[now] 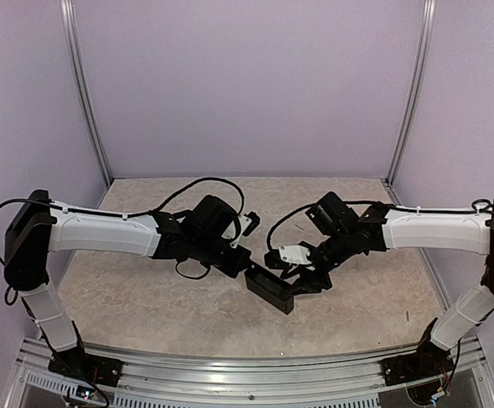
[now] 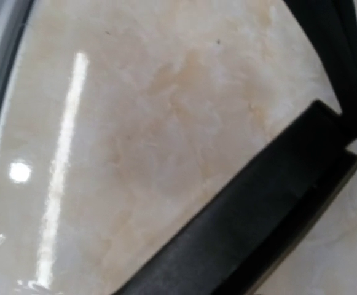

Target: Fold the paper box

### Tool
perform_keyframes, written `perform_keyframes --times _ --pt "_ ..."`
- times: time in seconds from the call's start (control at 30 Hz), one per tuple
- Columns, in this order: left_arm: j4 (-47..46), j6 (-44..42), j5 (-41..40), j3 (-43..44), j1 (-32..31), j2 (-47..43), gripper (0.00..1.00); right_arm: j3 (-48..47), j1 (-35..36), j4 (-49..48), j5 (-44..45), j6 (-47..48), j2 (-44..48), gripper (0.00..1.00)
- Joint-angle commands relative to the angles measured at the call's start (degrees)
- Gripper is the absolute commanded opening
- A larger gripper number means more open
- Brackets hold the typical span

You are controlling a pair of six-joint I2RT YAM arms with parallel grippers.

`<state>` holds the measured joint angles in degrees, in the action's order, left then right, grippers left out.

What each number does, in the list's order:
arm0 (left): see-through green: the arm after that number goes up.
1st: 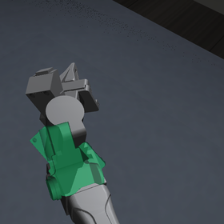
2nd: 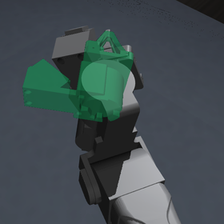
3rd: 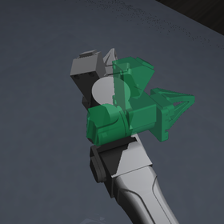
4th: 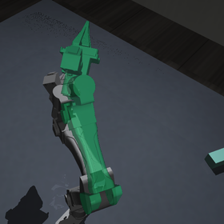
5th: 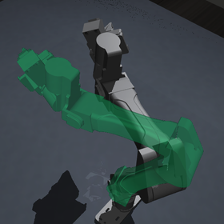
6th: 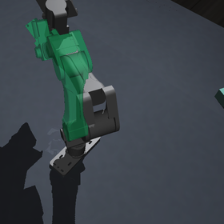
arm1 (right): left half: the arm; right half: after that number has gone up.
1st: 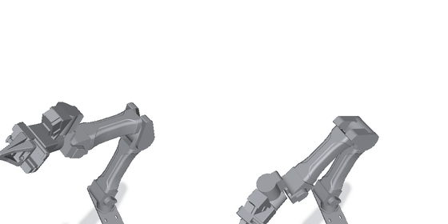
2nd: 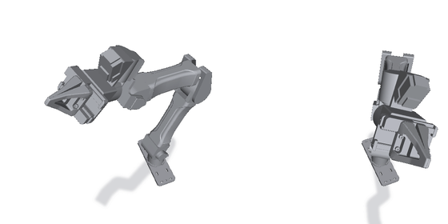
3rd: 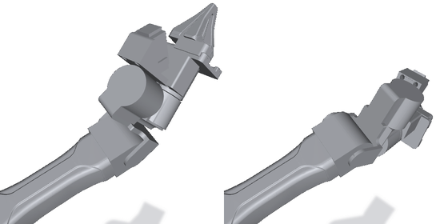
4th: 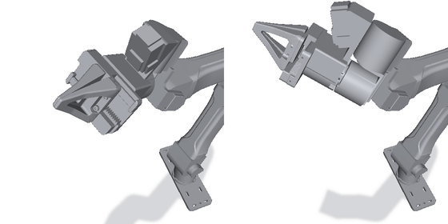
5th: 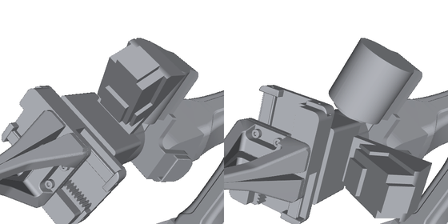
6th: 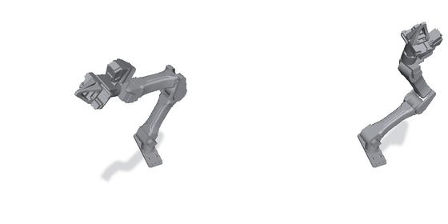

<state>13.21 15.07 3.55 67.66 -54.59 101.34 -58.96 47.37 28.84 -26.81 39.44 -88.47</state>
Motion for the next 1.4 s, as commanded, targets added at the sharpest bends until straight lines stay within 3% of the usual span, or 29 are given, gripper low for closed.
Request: perform_keyframes --times 0.0,0.27,0.7,0.97,1.17,1.37 --pt "3.98 -0.56 0.08 -3.16 -1.22 0.83 0.0 0.35 0.63 2.73 -2.63 3.6 3.21 0.49" --pt "1.52 -1.24 -0.76 -4.1 -1.37 1.23 0.0 0.37 0.69 5.66 -1.82 5.93 3.77 0.49" --pt "0.59 -2.2 -0.61 -5.05 -1.35 0.93 0.0 1.71 0.33 1.51 3.6 1.73 4.63 0.43" --pt "2.76 -3.4 -0.67 -3.29 -1.25 0.78 0.0 2.59 -0.33 0.26 4.52 -0.05 5.43 0.57" --pt "2.87 -3.25 -0.62 -2.83 -1.25 1.71 0.0 -0.15 -0.41 -0.16 -0.13 -5.51 1.07 0.69" --pt "2.65 -2.76 -1.16 -3.23 -1.31 1.33 0.0 -3.6 -0.34 0.85 -2.59 -8.55 -4.29 0.71"
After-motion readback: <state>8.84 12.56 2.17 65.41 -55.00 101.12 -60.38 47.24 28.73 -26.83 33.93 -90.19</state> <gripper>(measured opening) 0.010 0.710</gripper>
